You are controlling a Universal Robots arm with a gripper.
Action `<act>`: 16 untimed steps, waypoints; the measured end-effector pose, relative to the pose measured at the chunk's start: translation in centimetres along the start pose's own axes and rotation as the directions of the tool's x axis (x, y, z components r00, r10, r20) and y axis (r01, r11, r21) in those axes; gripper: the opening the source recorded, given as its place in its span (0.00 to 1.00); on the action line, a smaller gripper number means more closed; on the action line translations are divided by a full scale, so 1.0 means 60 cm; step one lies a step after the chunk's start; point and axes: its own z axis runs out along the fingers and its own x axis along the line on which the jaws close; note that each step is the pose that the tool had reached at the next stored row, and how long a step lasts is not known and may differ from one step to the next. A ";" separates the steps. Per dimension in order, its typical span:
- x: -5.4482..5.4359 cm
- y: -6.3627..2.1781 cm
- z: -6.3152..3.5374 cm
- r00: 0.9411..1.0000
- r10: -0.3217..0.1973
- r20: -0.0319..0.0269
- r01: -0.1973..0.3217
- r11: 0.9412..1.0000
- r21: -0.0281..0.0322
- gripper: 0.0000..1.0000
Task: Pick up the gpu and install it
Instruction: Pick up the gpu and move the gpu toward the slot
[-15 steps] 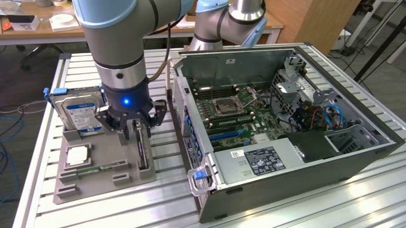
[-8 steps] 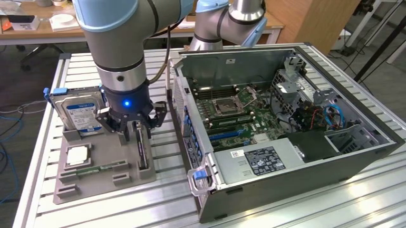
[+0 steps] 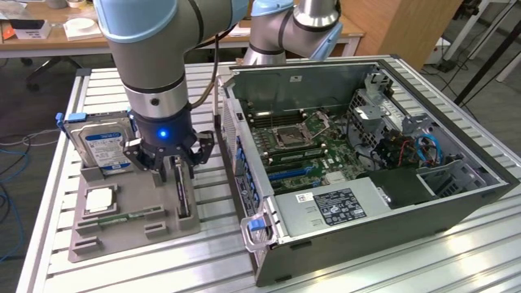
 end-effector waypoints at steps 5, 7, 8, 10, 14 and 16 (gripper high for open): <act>0.000 0.000 0.006 1.000 0.000 0.000 0.000 1.000 0.000 0.55; -0.001 0.000 0.008 1.000 -0.001 0.000 0.001 1.000 0.000 0.55; -0.001 0.000 0.009 1.000 -0.001 0.000 0.001 1.000 0.000 0.55; -0.001 0.000 0.011 1.000 -0.001 0.000 0.001 1.000 0.000 0.55; -0.002 -0.002 0.013 1.000 -0.001 0.000 0.001 1.000 0.000 0.55; -0.002 -0.002 0.014 1.000 -0.001 0.000 0.001 1.000 0.000 0.55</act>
